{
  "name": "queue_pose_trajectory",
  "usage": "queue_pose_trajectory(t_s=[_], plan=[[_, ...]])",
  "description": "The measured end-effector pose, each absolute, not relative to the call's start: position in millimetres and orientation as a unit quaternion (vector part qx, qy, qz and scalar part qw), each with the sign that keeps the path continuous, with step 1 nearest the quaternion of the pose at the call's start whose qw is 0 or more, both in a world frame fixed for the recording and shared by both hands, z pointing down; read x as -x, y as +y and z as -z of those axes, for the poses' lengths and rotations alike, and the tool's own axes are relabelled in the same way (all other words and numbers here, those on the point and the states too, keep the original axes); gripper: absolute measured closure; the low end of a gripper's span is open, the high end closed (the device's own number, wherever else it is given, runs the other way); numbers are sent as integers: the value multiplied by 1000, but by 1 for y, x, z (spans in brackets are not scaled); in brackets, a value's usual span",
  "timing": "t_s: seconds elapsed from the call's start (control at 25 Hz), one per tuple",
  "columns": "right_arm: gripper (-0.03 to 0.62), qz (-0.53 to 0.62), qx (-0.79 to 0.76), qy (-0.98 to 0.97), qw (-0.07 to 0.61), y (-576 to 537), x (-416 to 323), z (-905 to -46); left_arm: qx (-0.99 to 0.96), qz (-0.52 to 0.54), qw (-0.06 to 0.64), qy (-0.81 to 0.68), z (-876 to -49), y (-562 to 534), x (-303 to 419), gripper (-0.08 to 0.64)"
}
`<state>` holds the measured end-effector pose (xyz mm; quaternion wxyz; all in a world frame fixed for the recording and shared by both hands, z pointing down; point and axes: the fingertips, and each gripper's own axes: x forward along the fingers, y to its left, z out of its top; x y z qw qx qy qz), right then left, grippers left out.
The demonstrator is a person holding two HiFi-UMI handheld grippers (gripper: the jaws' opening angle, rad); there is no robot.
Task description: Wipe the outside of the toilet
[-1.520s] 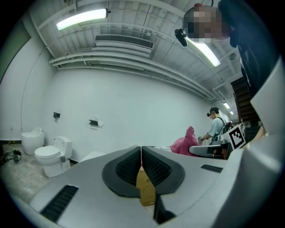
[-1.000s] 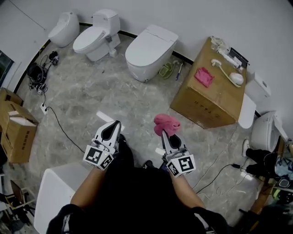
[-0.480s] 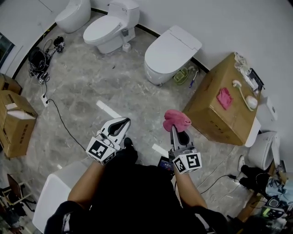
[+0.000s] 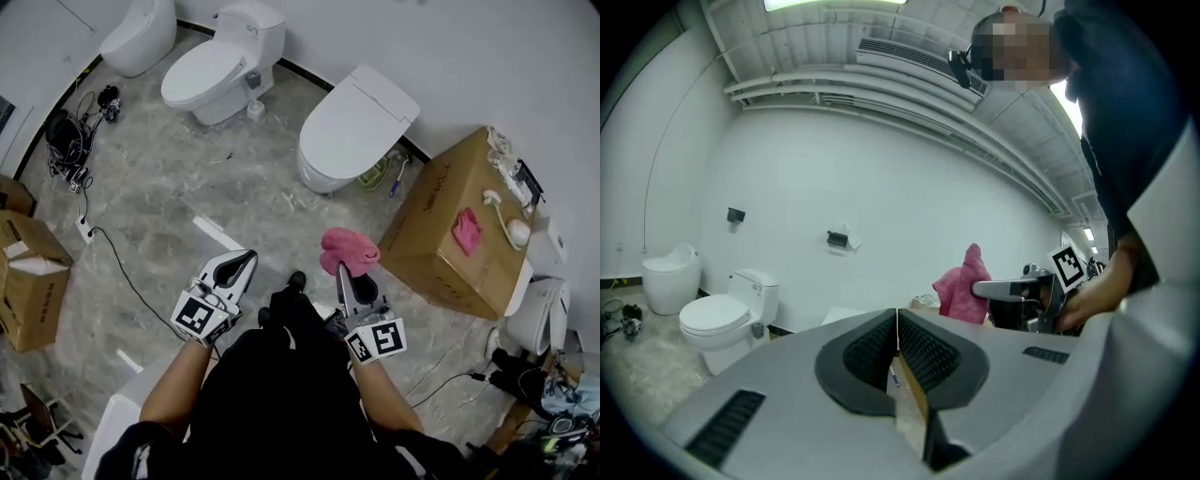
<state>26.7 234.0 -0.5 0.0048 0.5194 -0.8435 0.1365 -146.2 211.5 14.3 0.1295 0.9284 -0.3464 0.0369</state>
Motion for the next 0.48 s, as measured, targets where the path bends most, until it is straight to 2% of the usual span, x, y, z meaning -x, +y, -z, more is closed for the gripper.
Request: queue_pose_trajectory(t_s=[0.48], plan=[[518, -125, -517, -847, 17, 81, -31, -42, -924, -69, 122, -356, -23, 43, 124, 541]])
